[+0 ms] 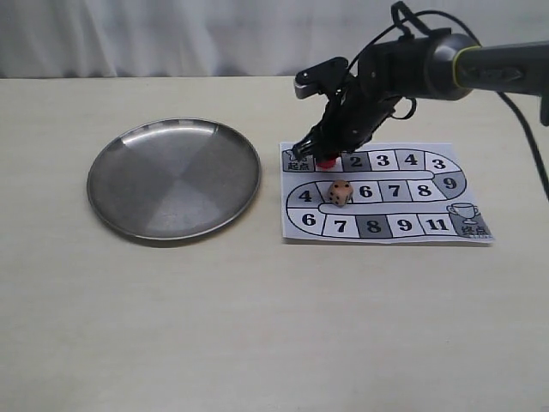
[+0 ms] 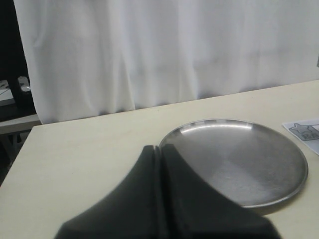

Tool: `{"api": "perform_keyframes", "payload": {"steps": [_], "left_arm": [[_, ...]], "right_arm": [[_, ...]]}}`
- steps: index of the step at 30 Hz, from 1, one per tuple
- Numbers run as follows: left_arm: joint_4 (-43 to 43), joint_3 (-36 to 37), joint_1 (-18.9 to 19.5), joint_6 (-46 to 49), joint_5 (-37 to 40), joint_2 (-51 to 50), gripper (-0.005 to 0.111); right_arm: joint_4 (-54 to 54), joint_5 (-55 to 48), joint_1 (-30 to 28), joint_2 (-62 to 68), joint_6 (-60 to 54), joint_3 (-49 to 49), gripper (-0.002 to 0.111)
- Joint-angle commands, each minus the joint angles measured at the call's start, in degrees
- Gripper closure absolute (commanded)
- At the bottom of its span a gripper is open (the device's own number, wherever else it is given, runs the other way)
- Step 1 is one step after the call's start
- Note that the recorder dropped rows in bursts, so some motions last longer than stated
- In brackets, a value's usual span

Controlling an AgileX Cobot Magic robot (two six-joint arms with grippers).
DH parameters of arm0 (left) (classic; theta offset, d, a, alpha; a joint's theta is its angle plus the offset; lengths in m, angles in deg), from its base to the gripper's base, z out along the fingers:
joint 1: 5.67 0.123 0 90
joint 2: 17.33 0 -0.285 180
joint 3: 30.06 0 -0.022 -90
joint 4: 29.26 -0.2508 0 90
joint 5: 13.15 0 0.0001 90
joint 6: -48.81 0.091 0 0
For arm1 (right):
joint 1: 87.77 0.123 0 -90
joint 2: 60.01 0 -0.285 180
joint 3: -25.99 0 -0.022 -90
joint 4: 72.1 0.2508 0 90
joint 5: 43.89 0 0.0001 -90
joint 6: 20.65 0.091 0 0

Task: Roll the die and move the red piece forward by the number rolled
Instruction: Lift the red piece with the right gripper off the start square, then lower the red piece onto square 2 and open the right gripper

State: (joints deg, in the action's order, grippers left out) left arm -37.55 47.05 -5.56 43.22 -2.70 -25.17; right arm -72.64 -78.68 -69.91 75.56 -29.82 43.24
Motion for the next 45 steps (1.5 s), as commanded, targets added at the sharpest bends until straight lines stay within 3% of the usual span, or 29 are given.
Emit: {"api": "perform_keyframes", "payload": {"steps": [1, 7, 13, 22, 45], "left_arm": [[0.2, 0.1, -0.1, -0.1, -0.5, 0.1, 0.107], [0.2, 0.1, -0.1, -0.1, -0.5, 0.1, 0.107], [0.2, 0.1, -0.1, -0.1, -0.5, 0.1, 0.107], [0.2, 0.1, -0.1, -0.1, -0.5, 0.1, 0.107], [0.2, 0.1, -0.1, -0.1, -0.5, 0.1, 0.107]], "right_arm": [[-0.6, -0.8, -1.9, -7.9, 0.3, 0.1, 0.104], [-0.3, -0.5, -4.9, -11.6, 1.3, 0.1, 0.104], [-0.2, 0.1, -6.2, -7.2, 1.5, -0.2, 0.104], [-0.2, -0.7, -6.2, 4.0, 1.5, -0.2, 0.104], [2.5, -4.7, -5.7, 3.7, 1.5, -0.2, 0.104]]}}
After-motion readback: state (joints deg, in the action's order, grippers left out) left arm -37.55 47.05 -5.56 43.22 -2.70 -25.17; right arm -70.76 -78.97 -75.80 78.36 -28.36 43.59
